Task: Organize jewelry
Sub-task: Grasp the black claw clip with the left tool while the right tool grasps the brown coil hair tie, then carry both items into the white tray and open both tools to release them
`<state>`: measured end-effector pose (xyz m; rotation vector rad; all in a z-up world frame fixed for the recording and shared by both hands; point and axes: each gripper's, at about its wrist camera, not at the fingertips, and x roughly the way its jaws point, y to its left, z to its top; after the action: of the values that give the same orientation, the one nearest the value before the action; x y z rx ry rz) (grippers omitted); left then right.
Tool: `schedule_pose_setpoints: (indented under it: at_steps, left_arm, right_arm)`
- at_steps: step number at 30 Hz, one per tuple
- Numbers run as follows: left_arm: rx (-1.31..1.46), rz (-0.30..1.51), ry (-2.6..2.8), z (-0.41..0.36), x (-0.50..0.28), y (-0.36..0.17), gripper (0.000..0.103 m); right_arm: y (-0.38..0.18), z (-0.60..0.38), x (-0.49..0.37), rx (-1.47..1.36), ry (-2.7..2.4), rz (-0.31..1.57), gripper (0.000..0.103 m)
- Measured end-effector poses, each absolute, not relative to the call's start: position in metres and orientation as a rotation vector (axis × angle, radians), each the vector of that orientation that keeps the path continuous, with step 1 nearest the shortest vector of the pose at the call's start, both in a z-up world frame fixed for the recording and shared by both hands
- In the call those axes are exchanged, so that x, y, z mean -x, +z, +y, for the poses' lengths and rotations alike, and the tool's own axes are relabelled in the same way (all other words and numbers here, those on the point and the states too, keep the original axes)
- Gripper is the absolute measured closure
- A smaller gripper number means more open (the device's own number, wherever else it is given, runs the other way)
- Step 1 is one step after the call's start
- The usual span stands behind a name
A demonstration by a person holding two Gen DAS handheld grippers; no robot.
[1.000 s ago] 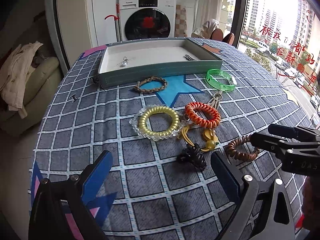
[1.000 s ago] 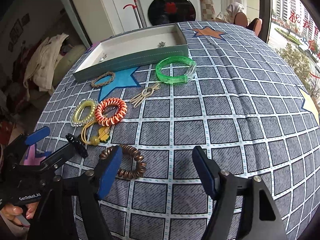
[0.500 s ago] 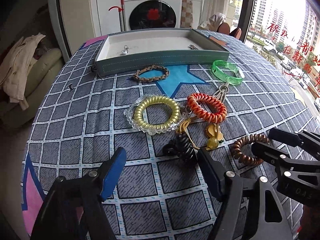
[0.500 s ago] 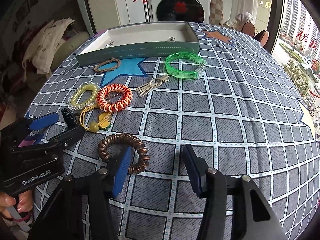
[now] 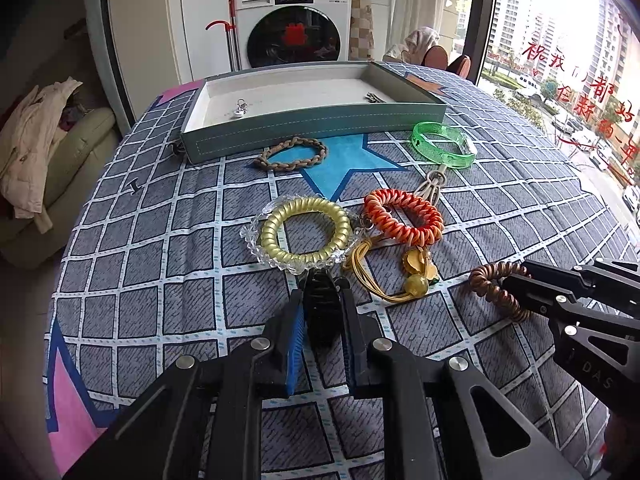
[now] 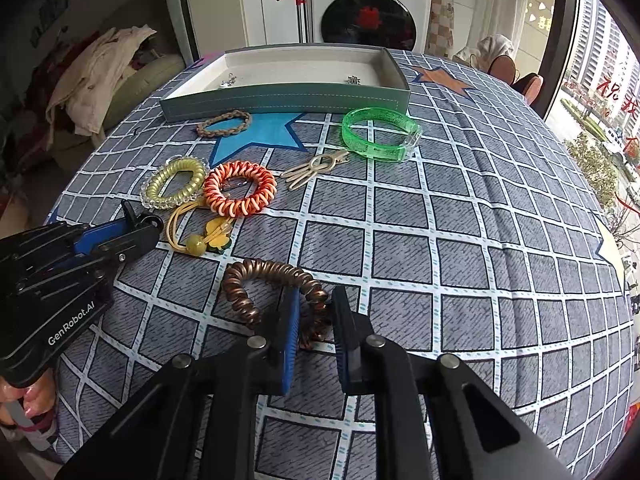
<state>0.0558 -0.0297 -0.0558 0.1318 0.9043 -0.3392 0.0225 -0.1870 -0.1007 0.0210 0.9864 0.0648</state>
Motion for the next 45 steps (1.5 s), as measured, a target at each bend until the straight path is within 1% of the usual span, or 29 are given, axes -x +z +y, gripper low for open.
schedule_pose_setpoints:
  at_steps: [5, 10, 19, 28, 36, 45]
  left_arm:
    - [-0.068, 0.924, -0.369, -0.018, -0.057, -0.054, 0.066]
    - [-0.031, 0.926, -0.384, -0.009, -0.058, -0.049, 0.066]
    - [-0.020, 0.891, -0.383, -0.003, -0.061, -0.032, 0.066]
    - [0.009, 0.864, -0.377, 0.004, -0.078, -0.017, 0.066]
    - [0.027, 0.841, -0.361, 0.008, -0.106, -0.006, 0.066]
    - [0.017, 0.811, -0.328, 0.006, -0.166, 0.006, 0.066]
  right_arm:
    - [-0.100, -0.192, -0.022, -0.055, 0.064, 0.986, 0.088]
    - [-0.100, -0.201, -0.021, -0.124, 0.064, 0.985, 0.088]
    - [-0.091, -0.212, -0.026, -0.189, 0.062, 0.969, 0.091]
    - [-0.078, -0.223, -0.043, -0.251, 0.065, 0.942, 0.091]
    - [-0.049, -0.230, -0.076, -0.261, 0.083, 0.880, 0.091]
    - [-0.022, -0.225, -0.141, -0.245, 0.115, 0.818, 0.091]
